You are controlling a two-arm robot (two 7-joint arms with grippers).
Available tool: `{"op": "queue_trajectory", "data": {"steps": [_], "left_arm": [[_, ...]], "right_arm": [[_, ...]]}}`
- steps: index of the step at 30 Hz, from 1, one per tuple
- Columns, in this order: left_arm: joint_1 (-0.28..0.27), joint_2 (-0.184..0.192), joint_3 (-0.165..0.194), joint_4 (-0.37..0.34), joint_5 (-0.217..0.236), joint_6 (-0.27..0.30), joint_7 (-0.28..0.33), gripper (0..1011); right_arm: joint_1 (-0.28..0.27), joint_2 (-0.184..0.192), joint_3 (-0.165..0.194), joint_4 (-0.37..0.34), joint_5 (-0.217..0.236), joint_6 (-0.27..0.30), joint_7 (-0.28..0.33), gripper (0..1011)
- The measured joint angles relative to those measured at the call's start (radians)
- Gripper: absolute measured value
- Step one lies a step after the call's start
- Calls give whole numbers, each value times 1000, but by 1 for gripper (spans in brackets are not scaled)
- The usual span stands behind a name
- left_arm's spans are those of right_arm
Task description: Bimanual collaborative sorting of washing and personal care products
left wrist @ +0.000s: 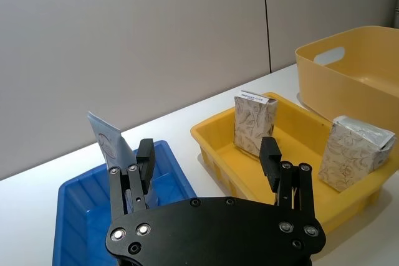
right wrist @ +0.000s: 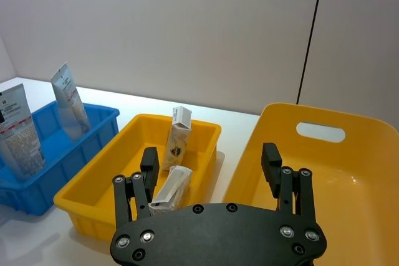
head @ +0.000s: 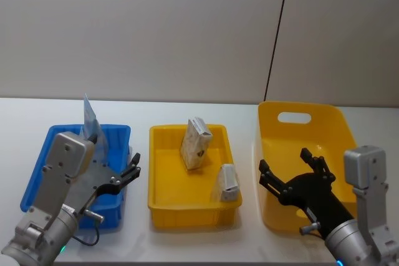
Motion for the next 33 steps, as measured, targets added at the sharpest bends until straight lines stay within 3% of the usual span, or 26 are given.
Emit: {"op": "queue_trajectory", "data": {"steps": [33], "left_arm": [[0, 0, 0, 0, 0, 0, 0, 1001]], "right_arm": [[0, 0, 0, 0, 0, 0, 0, 1004]]}}
